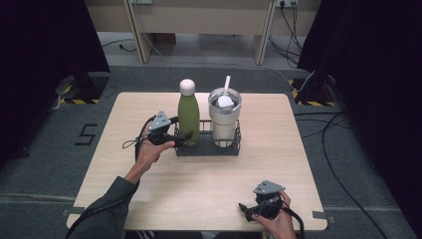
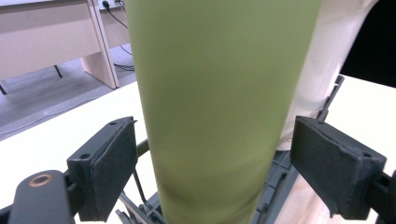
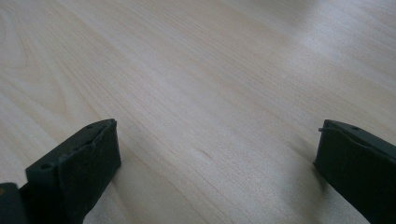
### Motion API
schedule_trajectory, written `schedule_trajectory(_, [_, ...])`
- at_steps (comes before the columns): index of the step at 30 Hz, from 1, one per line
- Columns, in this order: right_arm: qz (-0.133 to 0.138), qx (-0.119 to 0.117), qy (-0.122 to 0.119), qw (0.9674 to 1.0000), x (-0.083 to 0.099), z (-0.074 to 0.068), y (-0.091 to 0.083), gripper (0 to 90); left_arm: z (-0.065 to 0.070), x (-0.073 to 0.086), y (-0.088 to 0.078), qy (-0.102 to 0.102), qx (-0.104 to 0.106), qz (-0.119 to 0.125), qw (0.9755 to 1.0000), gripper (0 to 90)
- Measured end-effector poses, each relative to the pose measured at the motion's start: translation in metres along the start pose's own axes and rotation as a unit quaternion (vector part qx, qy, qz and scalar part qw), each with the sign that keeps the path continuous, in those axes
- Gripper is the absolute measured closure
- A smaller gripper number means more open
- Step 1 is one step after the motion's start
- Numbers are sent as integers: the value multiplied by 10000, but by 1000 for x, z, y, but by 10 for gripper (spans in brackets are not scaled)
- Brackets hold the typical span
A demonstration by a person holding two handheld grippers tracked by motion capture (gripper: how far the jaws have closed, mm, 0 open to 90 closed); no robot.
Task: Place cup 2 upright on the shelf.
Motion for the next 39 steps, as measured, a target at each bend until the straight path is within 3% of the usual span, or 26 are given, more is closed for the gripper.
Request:
schedule_trajectory(11, [0, 0, -1, 10000, 0, 0, 0, 5, 6, 3, -11, -145, 128, -54, 9998, 148])
schedule_trajectory(27, [1, 1, -1, 10000, 0, 0, 0, 5, 16, 5, -31, -140, 204, -177, 9995, 148])
schedule_trajectory(39, [3, -1, 8, 10000, 0, 0, 0, 5, 20, 6, -48, -202, 265, -118, 9994, 148])
Point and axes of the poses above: each handheld gripper's, and its own axes: y roughly forward along the jaws, x roughly out of its underside, z roughly to its right, the point moved 9 cm from there along y, roughly forward along the jaws, and after that the axes turned 2 degrees about -y, right-handed, at the moved point
